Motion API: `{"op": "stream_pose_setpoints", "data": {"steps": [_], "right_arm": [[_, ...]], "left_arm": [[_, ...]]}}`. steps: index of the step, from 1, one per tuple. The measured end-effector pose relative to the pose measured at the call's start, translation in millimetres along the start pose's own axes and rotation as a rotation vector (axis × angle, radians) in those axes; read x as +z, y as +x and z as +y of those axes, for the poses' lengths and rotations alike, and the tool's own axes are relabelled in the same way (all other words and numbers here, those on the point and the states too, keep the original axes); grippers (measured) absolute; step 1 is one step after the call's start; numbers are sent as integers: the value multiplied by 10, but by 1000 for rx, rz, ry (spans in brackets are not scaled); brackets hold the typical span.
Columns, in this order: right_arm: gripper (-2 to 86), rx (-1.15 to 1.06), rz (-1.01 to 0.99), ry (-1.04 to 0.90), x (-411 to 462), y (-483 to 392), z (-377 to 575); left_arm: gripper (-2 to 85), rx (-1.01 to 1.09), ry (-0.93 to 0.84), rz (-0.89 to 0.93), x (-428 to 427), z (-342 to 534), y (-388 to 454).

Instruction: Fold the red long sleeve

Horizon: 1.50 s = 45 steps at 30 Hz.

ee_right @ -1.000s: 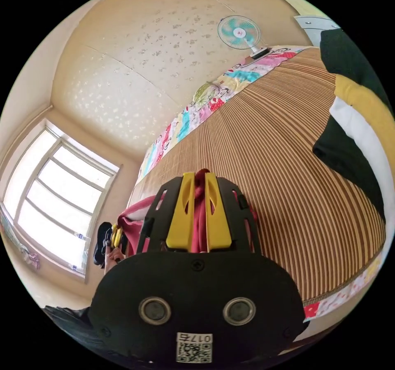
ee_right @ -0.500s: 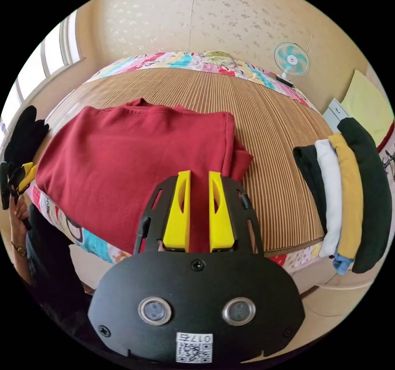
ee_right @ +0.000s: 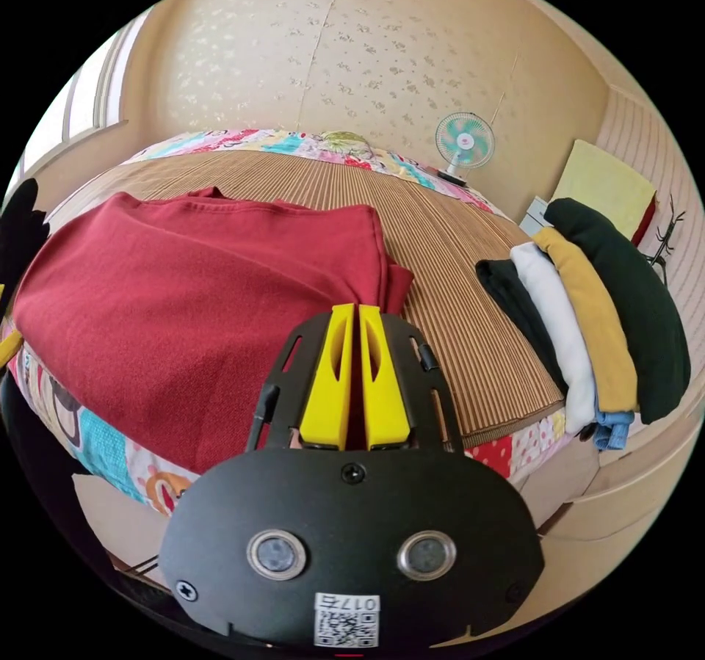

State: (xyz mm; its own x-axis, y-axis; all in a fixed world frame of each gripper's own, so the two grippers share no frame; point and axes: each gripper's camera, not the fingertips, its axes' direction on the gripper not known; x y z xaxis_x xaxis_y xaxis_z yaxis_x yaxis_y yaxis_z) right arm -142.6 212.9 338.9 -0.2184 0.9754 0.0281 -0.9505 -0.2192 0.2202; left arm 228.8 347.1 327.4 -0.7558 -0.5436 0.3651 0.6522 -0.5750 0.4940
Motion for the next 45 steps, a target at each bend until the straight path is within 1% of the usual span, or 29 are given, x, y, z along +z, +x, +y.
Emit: {"op": "stream_pose_setpoints", "data": {"steps": [2,3,5,7,8,9,11,13,14,15,17,19,20,22,23,25,28,29,30,31,33,34,35,36,38,40,42,44,45], "right_arm": [[16,21,-35,-3,12,51,14],[16,23,-39,-2,14,58,19],[15,22,-43,-1,20,73,39],[15,26,-53,1,25,104,55],[15,29,-61,3,28,130,67],[15,31,-64,5,29,143,75],[15,42,-76,25,27,206,123],[16,61,-97,42,25,283,162],[16,77,-113,52,26,345,186],[16,85,-121,55,26,377,196],[17,96,-143,54,29,482,212],[20,101,-158,56,26,562,224],[22,105,-166,55,24,615,229],[25,109,-174,54,17,692,236],[29,113,-186,54,6,757,240],[34,150,-240,42,-25,938,259],[32,325,-412,9,-156,1462,416],[36,440,-420,5,-237,1701,553],[39,512,-406,9,-280,1820,637],[44,646,-398,38,-377,2049,813],[58,762,-496,132,-510,2351,1021],[75,820,-598,188,-556,2530,1094],[97,856,-710,216,-555,2675,1092],[112,858,-768,219,-542,2733,1059],[165,788,-936,157,-461,2853,760],[186,704,-963,70,-395,2820,474],[196,587,-907,-79,-266,2663,191],[200,394,-726,-395,132,2223,-28],[198,351,-718,-420,204,2119,-37]], "left_arm": [[165,-16,-53,24,153,-24,9],[158,-27,-63,1,227,-19,34],[119,-49,-46,-52,291,-6,76],[74,-38,-2,-13,321,-8,208],[69,-30,5,2,327,-4,276],[61,16,22,25,338,12,497],[55,157,33,-12,425,82,997],[52,386,14,-49,744,277,1735],[52,438,0,-47,859,339,1897],[52,516,-41,-30,1120,471,2173],[51,590,-119,18,1541,704,2471],[52,675,-271,69,2152,1099,2721],[52,690,-313,77,2292,1201,2754],[61,738,-479,82,2753,1634,2781],[64,743,-512,91,2815,1727,2765],[68,733,-560,187,2778,1947,2649],[79,674,-462,247,2395,1900,2442],[81,657,-433,237,2313,1862,2390],[85,614,-375,197,2164,1770,2272],[100,559,-317,141,2033,1668,2135],[126,480,-235,75,1873,1534,1920],[139,433,-200,44,1813,1460,1778],[144,407,-194,30,1805,1427,1710],[153,358,-210,2,1841,1372,1585],[161,306,-302,-53,2026,1338,1440],[154,340,-547,-174,2500,1433,1331],[140,400,-575,-190,2566,1487,1335],[135,358,-571,-167,2504,1489,1302],[134,351,-562,-162,2428,1489,1286]]}}
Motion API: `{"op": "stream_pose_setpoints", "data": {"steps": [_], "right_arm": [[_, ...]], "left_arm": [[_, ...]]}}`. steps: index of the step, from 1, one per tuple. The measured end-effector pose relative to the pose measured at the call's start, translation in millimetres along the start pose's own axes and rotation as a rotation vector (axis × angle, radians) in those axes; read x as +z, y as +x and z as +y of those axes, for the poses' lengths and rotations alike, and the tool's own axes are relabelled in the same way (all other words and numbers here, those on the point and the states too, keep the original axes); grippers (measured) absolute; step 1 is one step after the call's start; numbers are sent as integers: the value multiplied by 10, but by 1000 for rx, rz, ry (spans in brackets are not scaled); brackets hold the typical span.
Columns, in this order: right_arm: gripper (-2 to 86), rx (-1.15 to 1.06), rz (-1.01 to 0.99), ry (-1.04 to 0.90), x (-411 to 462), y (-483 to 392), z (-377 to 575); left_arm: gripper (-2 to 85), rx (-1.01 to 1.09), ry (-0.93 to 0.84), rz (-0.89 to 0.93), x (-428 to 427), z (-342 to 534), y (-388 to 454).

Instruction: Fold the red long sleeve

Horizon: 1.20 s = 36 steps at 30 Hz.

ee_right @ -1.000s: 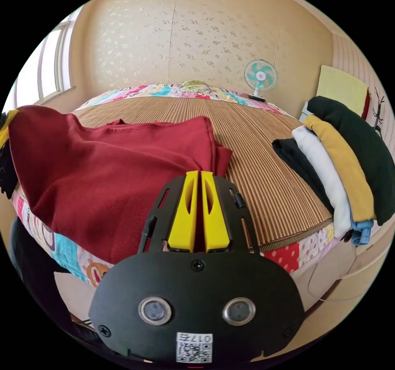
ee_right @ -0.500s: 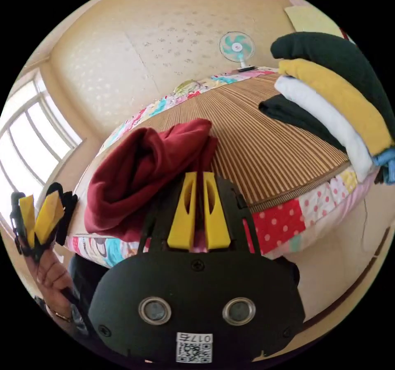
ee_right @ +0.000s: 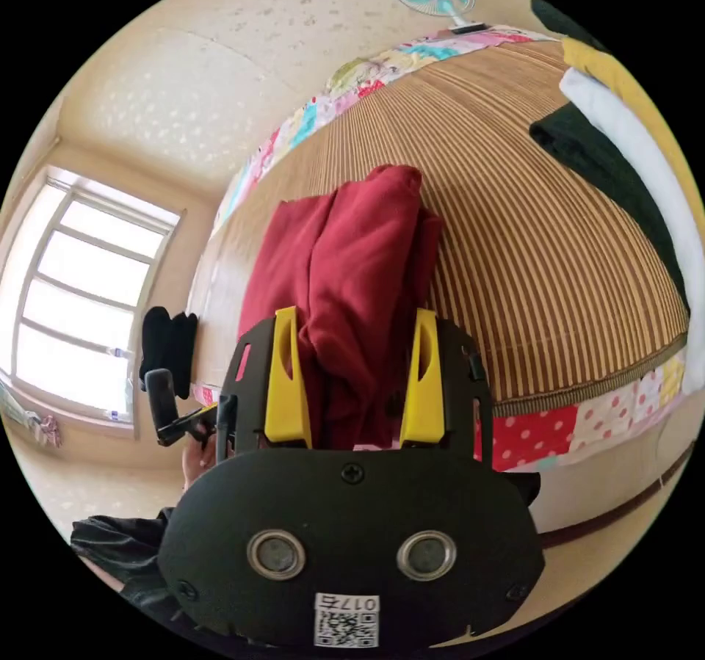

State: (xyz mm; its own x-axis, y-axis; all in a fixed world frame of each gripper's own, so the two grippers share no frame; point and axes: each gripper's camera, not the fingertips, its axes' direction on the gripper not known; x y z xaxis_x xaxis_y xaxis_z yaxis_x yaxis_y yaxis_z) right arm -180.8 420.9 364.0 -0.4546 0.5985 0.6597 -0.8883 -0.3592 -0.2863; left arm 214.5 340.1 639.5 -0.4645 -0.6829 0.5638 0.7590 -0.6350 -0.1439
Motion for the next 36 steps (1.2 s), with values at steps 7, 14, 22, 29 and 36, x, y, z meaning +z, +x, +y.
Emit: {"op": "stream_pose_setpoints", "data": {"steps": [7,14,22,29,36], "right_arm": [[179,-63,12,135,243,-316,216],[174,-163,17,25,943,-1231,-42],[175,-288,0,-49,2002,-2801,-62],[181,-367,-116,-181,2835,-4003,110],[179,-681,-203,-515,3050,-4379,20]], "left_arm": [[126,160,230,-245,-969,796,-75],[126,114,472,-408,-1744,1566,-604],[135,-48,731,-306,-2558,1849,-1153],[124,-124,778,-480,-2851,2060,-1233],[130,-202,764,-390,-2975,2049,-1512]]}}
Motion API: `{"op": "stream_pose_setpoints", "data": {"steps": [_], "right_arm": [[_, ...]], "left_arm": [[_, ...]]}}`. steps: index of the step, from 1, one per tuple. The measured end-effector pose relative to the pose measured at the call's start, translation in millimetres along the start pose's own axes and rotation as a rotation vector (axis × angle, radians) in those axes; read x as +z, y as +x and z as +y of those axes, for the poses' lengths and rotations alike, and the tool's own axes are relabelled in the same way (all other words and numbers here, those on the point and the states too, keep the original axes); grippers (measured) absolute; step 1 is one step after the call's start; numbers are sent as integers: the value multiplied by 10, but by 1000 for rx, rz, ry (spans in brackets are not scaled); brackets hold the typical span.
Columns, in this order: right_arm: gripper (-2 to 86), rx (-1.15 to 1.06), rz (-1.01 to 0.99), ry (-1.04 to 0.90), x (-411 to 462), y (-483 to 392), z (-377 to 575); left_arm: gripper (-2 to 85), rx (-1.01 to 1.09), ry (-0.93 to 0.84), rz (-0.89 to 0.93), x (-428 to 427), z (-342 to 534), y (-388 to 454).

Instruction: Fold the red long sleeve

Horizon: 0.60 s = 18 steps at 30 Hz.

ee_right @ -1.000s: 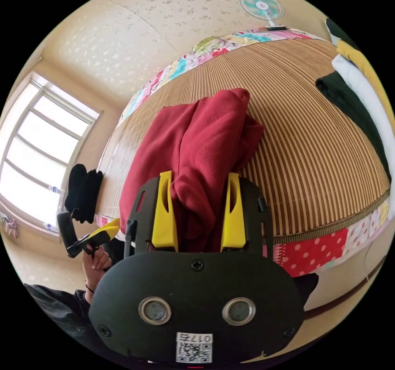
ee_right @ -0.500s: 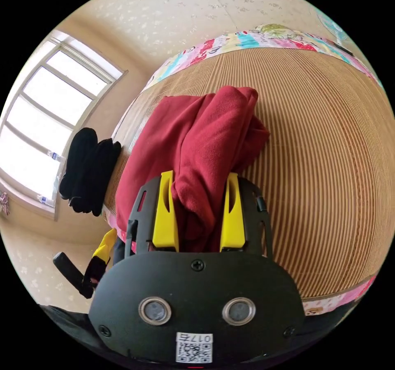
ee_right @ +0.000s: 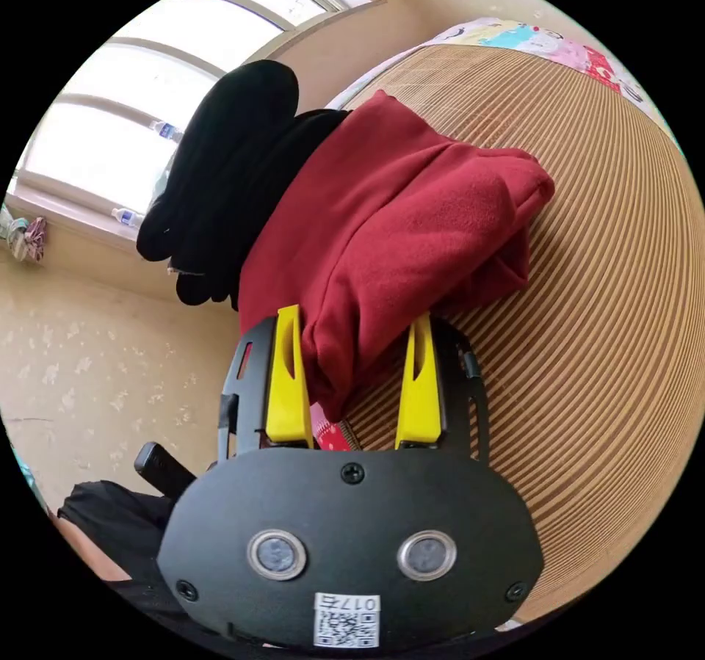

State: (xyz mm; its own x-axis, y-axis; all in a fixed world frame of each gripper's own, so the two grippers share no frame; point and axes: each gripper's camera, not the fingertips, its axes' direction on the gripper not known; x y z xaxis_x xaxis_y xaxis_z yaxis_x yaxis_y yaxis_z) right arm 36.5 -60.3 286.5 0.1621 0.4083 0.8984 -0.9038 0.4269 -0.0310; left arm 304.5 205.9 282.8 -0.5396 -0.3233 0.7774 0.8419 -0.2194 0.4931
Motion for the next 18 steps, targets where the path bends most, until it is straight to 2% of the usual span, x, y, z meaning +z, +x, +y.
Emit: {"op": "stream_pose_setpoints", "data": {"steps": [3,6,10,12,14,18], "right_arm": [[136,-6,-229,80,-370,331,416],[102,52,-229,207,-762,648,1214],[85,245,23,273,-1299,1075,2527],[83,357,148,332,-1655,1232,3119],[82,500,355,455,-2255,1307,3862],[88,674,685,669,-3182,1045,4765]], "left_arm": [[134,48,-7,-9,35,-21,98],[134,93,-15,-17,91,-38,220],[132,122,-102,3,329,-65,375],[123,121,-179,-61,492,-64,435],[115,146,-177,-119,560,-46,503],[88,149,-139,-200,646,-55,548]]}}
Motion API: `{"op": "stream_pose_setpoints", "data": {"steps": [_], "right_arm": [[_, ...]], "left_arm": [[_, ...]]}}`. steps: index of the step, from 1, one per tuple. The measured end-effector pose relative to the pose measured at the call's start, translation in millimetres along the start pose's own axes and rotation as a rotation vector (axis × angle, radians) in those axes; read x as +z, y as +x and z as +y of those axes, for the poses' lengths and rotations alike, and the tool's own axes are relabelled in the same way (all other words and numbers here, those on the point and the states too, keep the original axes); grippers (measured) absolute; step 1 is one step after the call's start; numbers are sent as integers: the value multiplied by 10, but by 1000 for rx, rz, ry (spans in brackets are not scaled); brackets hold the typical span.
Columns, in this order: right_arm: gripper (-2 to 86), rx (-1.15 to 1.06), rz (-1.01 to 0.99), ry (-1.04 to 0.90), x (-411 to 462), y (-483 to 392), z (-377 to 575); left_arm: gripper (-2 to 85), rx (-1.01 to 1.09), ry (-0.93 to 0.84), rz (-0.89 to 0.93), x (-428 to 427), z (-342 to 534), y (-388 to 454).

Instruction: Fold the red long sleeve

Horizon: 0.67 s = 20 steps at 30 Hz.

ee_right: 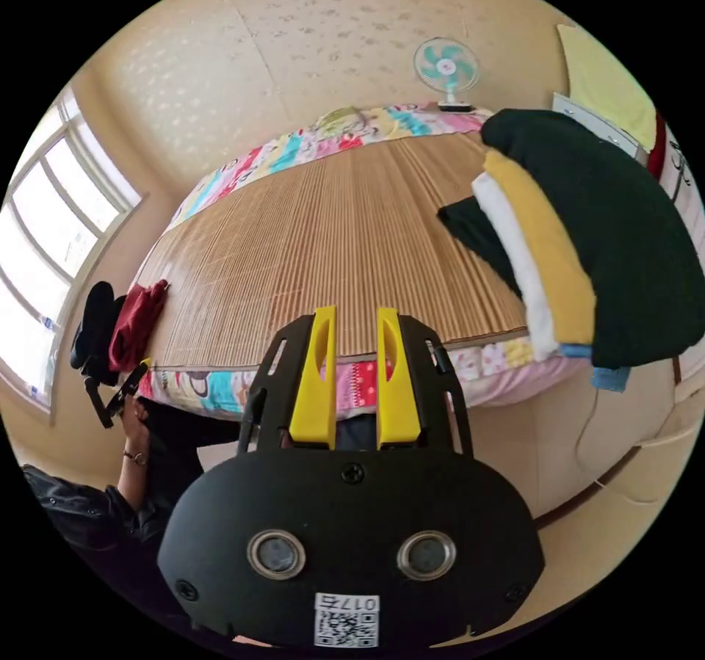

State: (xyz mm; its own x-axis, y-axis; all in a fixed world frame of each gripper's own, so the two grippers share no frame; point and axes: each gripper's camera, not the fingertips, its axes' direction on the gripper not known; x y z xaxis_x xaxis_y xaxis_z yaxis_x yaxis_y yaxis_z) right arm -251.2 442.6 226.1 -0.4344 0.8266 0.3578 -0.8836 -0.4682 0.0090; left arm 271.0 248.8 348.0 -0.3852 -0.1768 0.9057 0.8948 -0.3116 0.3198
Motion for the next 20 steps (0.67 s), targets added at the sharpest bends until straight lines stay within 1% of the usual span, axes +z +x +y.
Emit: {"op": "stream_pose_setpoints", "data": {"steps": [2,4,5,7,9,11,12,14,15,17,18,20], "right_arm": [[96,79,168,171,-621,307,19],[105,174,277,253,-948,519,41],[111,249,332,274,-1079,659,52],[115,333,390,291,-1155,844,72],[106,358,408,257,-1041,996,58],[75,374,354,77,-691,1116,-75],[65,372,359,63,-651,1080,-107],[38,316,469,74,-654,706,-324],[35,268,485,94,-685,565,-397],[25,29,447,248,-955,-127,-709],[24,-19,425,265,-1023,-296,-804],[19,-216,332,294,-1201,-1003,-1163]], "left_arm": [[77,-30,19,5,3,-5,-38],[73,-55,37,22,-6,-10,-84],[72,-60,42,24,-8,-11,-93],[69,-78,59,28,-17,-16,-120],[69,-86,66,30,-23,-29,-133],[68,-89,70,31,-30,-50,-145],[68,-92,74,35,-34,-62,-160],[65,-106,80,41,-41,-81,-197],[57,-116,81,42,-45,-95,-228],[49,-127,80,53,-51,-124,-278],[46,-133,76,68,-55,-148,-311],[45,-139,68,91,-62,-189,-356]]}}
